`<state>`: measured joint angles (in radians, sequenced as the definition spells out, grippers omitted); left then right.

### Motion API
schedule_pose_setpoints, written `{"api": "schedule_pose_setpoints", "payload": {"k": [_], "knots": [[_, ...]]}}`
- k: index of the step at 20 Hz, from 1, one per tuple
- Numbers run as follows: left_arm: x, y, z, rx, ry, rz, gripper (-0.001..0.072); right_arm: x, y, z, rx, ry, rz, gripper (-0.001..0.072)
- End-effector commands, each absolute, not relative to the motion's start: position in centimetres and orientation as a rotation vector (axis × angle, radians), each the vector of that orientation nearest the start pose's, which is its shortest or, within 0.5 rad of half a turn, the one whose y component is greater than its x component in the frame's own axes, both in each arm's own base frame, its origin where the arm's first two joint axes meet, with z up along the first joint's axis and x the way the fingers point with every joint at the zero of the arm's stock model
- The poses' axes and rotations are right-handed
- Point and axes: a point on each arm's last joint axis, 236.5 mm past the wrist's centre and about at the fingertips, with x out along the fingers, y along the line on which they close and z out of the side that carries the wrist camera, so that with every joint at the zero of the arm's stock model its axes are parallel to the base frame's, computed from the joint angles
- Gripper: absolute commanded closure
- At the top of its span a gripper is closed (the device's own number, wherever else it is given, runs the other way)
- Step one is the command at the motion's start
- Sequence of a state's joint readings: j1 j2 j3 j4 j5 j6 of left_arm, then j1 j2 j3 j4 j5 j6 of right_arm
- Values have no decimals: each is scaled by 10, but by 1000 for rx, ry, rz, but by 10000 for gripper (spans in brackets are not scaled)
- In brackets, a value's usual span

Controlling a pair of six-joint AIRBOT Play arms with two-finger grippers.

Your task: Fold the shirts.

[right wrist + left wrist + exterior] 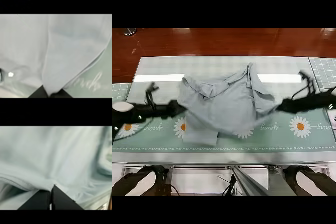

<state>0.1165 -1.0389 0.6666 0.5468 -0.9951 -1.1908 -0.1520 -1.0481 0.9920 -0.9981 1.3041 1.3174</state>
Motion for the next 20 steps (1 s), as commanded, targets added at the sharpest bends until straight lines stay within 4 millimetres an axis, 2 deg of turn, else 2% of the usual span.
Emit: {"api": "schedule_pose_setpoints", "payload": {"k": [1,3,4,5,6,8,10,12,14,17,20], "knots": [[389,-131,199,-659,667,-588,687,380,53,224,242,810,322,691],[390,-126,318,-527,426,-624,687,378,39,319,167,600,258,691],[384,-121,361,-470,343,-606,687,368,33,358,137,520,224,692],[374,-112,402,-418,266,-564,687,355,27,388,116,458,189,691],[362,-102,435,-370,198,-514,687,338,22,413,98,402,157,691],[329,-80,492,-271,65,-400,687,301,18,446,63,317,120,691],[285,-59,534,-171,-54,-291,687,263,19,458,38,280,99,691],[241,-43,557,-97,-134,-195,687,226,20,459,26,282,84,690],[203,-34,557,-69,-142,-135,687,194,24,458,27,279,78,691],[161,-41,528,-37,-39,-137,687,159,34,451,28,296,97,691],[140,-45,484,-17,130,-144,687,138,43,436,20,354,128,690]]}}
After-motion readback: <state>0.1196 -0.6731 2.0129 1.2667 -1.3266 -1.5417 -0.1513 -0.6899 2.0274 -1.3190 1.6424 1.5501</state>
